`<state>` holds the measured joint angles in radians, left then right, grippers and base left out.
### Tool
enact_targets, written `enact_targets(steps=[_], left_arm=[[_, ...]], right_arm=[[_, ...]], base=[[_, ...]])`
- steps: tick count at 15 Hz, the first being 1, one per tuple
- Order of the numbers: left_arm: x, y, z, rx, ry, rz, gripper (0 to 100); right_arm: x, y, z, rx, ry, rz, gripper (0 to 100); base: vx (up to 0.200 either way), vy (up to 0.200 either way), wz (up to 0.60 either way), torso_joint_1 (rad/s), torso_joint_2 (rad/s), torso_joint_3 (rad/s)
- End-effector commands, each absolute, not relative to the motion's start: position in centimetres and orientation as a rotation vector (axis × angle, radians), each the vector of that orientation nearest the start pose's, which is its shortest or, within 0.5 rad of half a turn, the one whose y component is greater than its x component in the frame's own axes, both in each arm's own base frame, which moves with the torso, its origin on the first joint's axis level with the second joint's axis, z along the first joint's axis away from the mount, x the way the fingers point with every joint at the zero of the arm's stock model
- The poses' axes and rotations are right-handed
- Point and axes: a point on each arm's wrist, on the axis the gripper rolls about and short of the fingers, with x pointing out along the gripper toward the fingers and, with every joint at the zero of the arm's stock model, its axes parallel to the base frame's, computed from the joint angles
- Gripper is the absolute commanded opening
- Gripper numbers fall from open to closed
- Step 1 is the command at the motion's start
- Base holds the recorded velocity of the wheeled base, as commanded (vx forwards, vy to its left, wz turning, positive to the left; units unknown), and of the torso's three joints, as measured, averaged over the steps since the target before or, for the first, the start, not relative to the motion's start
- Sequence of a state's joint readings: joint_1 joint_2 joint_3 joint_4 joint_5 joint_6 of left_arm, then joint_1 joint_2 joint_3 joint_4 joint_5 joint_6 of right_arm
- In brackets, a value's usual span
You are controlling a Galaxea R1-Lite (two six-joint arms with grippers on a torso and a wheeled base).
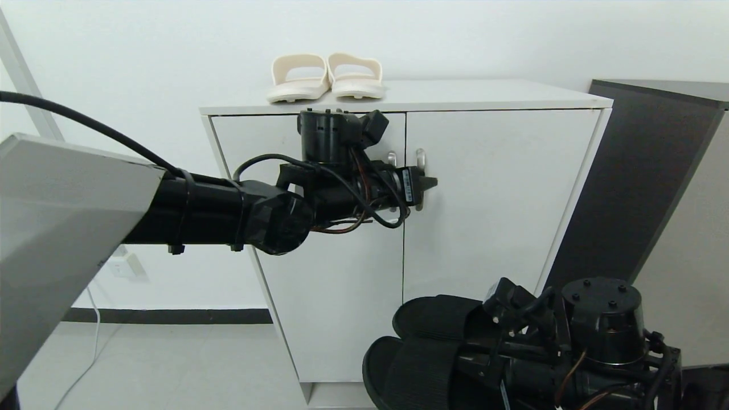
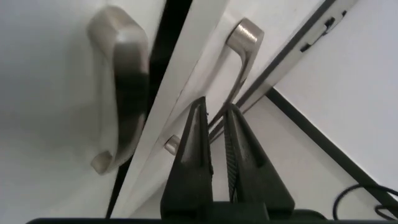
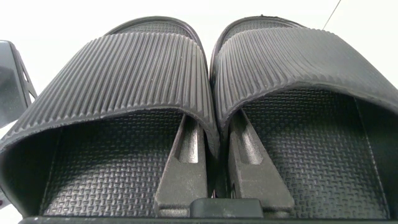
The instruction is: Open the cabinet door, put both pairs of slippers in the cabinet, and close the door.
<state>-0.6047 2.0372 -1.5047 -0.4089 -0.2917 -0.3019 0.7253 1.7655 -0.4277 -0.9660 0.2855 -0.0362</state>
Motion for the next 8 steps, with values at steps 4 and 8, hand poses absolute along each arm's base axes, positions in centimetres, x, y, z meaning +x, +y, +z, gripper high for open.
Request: enact_targets(steps=[4,8], left_arm=[[33.1,-24.0,23.8,-0.261,0.265,-0.892,0],[30.2,-23.8,24.5,-0.254,0.274,-0.936,0]], right_arm=[[19.3,18.0,10.4,-0.118,0.361,1.012,0],[18.2,17.7,10.0,-0.111,0.365,1.088,0]], base=[[0.000,0.000,0.00,0.000,0.00,0.000],[0.000,0.000,0.00,0.000,0.00,0.000]])
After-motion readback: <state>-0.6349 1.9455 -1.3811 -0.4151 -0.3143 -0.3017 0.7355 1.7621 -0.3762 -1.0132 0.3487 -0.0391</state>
